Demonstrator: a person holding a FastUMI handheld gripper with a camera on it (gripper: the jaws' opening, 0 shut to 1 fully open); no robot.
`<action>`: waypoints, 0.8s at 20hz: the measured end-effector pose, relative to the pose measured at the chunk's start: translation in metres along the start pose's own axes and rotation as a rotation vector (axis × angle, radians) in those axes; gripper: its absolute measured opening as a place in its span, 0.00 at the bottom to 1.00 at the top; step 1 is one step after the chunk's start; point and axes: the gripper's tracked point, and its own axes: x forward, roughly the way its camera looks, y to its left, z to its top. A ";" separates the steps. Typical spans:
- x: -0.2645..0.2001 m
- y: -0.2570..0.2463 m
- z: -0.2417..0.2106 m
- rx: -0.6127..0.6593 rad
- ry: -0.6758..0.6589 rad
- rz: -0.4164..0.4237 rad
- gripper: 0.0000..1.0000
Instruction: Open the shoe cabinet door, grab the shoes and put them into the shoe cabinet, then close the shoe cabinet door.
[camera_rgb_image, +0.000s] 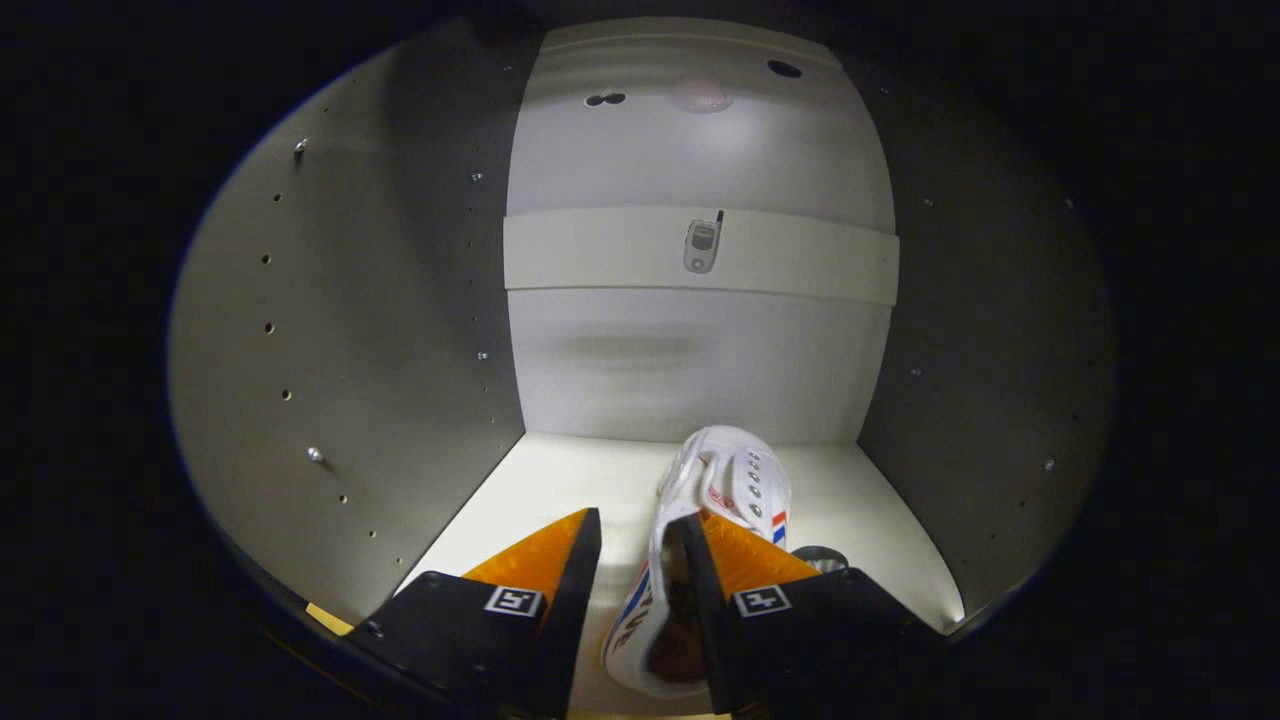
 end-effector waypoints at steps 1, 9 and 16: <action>-0.004 0.001 0.001 0.004 -0.006 -0.003 0.58; -0.087 0.006 0.030 0.034 -0.101 -0.022 0.97; -0.231 0.028 0.046 0.055 -0.202 -0.008 0.98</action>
